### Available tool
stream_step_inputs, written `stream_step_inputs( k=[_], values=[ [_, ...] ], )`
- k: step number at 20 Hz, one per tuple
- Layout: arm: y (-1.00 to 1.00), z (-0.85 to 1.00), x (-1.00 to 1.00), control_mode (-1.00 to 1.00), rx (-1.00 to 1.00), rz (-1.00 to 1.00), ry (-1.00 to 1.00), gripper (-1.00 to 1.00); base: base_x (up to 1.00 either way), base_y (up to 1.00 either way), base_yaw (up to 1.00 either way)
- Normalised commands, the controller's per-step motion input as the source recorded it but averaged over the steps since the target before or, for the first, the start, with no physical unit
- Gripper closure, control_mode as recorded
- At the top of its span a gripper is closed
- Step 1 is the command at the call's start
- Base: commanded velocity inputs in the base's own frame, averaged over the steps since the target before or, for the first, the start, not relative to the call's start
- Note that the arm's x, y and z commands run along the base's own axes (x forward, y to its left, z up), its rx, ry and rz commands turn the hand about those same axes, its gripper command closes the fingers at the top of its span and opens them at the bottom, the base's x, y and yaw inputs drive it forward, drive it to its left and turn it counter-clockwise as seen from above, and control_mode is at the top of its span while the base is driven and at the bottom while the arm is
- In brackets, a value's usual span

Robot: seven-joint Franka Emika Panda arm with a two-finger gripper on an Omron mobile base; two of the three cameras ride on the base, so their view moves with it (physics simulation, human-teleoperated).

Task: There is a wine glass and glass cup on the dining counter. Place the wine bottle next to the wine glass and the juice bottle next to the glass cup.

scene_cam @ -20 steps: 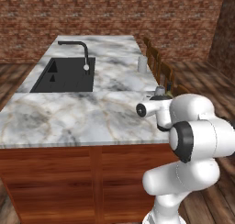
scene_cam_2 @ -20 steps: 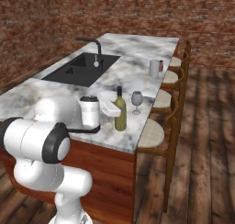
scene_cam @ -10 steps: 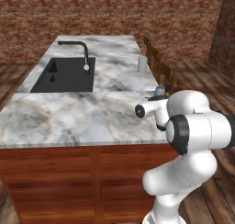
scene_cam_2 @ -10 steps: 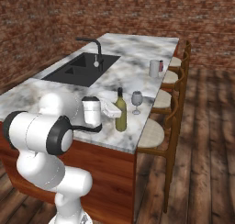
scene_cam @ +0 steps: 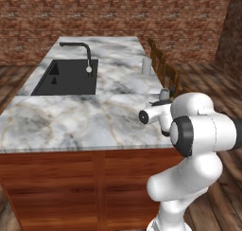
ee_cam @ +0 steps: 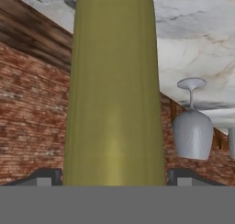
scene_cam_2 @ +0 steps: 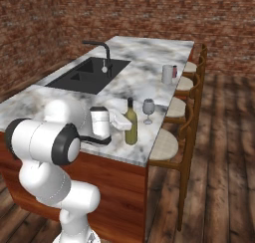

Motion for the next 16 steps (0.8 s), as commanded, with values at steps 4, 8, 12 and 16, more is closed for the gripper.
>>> stream_step_inputs(
  k=[4,8,12,16],
  values=[
    [0.00,-0.07,0.09,-1.00,0.00,0.00,0.00,1.00,0.00,0.00,0.00],
    [-0.02,-0.07,0.34,-1.00,0.00,0.00,0.00,1.00,0.00,0.00,0.00],
    [-0.07,-0.04,0.11,-1.00,0.00,0.00,0.00,1.00,0.00,0.00,0.00],
    [-0.03,-0.10,-0.03,-1.00,0.00,0.02,0.00,-1.00,0.00,0.00,0.00]
  ],
)
